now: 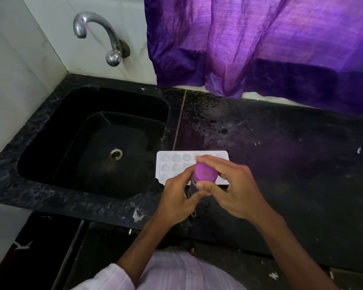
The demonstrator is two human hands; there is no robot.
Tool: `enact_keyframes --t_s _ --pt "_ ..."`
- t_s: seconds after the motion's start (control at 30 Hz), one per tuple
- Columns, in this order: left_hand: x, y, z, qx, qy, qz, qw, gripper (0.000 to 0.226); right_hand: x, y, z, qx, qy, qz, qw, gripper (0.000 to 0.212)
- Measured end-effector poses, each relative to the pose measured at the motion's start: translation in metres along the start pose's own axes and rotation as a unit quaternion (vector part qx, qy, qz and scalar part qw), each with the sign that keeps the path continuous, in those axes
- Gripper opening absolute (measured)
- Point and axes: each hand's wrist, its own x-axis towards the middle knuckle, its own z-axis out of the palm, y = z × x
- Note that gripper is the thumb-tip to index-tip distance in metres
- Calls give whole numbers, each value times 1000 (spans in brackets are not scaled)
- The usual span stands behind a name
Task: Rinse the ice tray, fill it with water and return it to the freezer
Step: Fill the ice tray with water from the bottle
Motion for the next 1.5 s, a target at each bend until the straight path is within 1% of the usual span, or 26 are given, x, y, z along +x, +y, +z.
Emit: enact_keyframes --t_s 0.1,0.17,0.2,0.23,0.3,0.33,0.37,0.4,0.47,0.53,0.6,0.7,0.77,0.83,0.9,1.0,1.1,1.3,1.4,1.5 --pt "-2 -4 2 19 20 2 1000 49 -7 -2 14 -10 65 -13 998 56" --pt "-1 -4 0 8 13 4 1000 48 -10 -3 21 12 95 -9 995 57" --pt "-1 -3 -2 -7 7 0 1000 49 -12 -2 22 39 96 2 995 59" --pt "-1 -1 -4 -24 4 -10 1000 51 -14 0 23 80 87 27 993 66" --pt "-1 4 -8 -64 7 -41 997 58 -23 9 22 156 57 95 982 91" --pt "-1 6 -10 -81 11 -53 995 60 -29 14 23 160 47 117 979 101" --pt "0 10 -12 -94 14 -57 994 61 -34 19 25 143 40 127 981 104" --pt "3 15 -14 -100 13 -52 994 60 -37 22 27 120 35 127 984 100" --pt "11 29 -21 -107 6 -36 994 57 -37 23 33 101 38 123 987 79" --pt "22 44 -27 -113 -13 -17 993 58 -28 19 34 96 61 113 987 61" --pt "35 56 -32 -114 -16 8 993 61 -13 11 30 68 90 97 989 54" --pt "58 62 -42 -136 29 36 990 68 19 -2 20 46 137 91 985 48" --pt "78 57 -52 -127 47 44 990 66 48 -6 15 59 163 76 982 47" --pt "102 47 -61 -101 49 45 993 55 81 -3 14 69 181 67 979 47" --pt "127 35 -67 -62 56 41 996 49 113 11 19 56 193 67 977 47" --pt "163 17 -77 6 61 42 997 51 155 36 31 35 184 85 979 45" --pt "190 -4 -83 31 42 32 998 51 185 58 46 28 170 117 978 40" --pt "214 -46 -89 59 15 9 998 48 212 83 70 -18 146 138 980 37" --pt "218 -64 -93 49 -7 -5 999 49 212 95 81 -20 129 157 979 40" --pt "221 -77 -95 36 -11 -20 999 51 212 102 89 -6 130 177 976 45"
